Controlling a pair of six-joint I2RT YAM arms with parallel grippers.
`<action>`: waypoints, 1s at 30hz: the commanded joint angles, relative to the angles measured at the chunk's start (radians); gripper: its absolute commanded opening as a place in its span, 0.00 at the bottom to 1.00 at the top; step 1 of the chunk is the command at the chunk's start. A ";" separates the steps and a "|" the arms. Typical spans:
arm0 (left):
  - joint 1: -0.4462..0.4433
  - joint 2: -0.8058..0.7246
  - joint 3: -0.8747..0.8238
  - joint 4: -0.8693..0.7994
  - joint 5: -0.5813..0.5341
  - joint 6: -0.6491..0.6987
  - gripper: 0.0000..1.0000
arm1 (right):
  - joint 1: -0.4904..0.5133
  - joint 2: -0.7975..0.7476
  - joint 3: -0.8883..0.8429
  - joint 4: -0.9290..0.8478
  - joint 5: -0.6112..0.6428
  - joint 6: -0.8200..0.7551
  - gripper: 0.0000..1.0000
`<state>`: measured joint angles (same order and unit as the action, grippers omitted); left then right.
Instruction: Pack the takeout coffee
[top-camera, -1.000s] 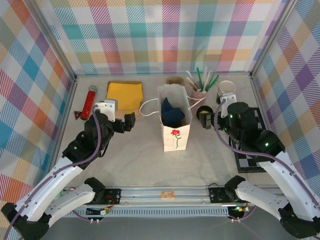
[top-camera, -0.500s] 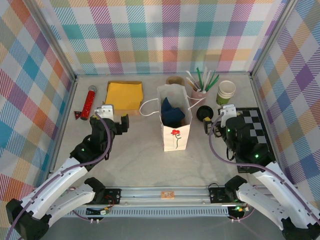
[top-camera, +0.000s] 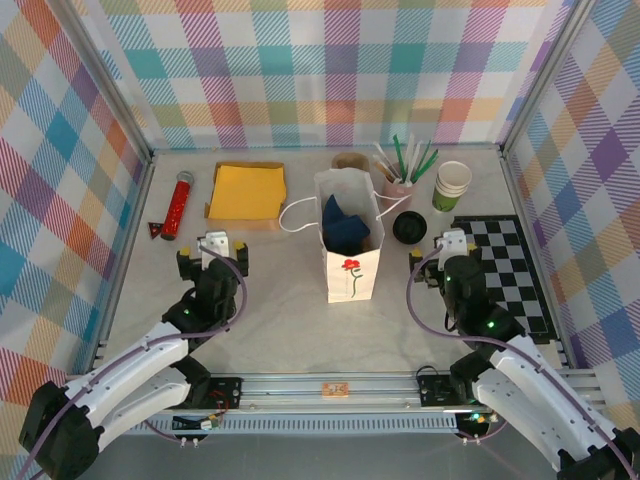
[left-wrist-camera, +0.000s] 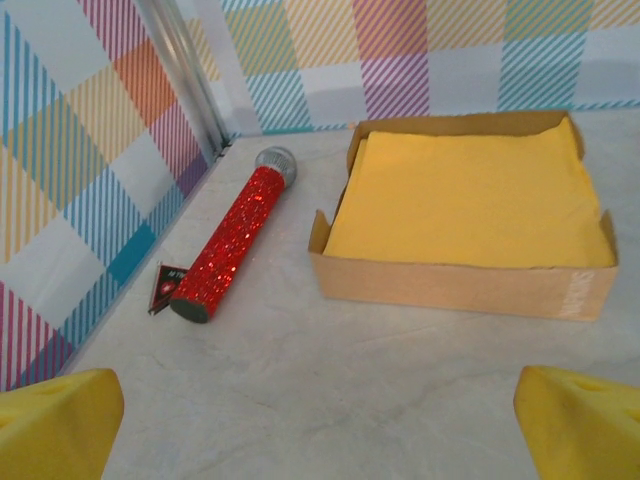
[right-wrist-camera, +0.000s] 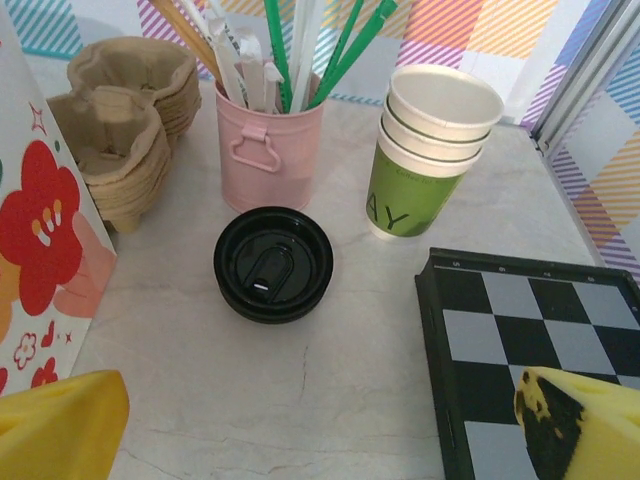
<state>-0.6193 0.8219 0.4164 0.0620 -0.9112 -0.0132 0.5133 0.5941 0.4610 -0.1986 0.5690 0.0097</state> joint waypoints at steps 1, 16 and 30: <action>-0.003 0.005 -0.036 0.088 -0.075 -0.005 1.00 | -0.013 -0.016 -0.041 0.077 0.020 -0.001 0.99; -0.003 -0.020 -0.169 0.199 -0.119 0.027 1.00 | -0.022 -0.011 -0.194 0.217 0.052 -0.016 0.99; 0.015 -0.042 -0.235 0.241 -0.192 0.004 1.00 | -0.033 -0.017 -0.293 0.299 0.051 -0.038 0.99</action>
<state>-0.6163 0.8009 0.1928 0.2695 -1.0672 0.0006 0.4889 0.5808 0.1890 0.0334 0.6098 -0.0170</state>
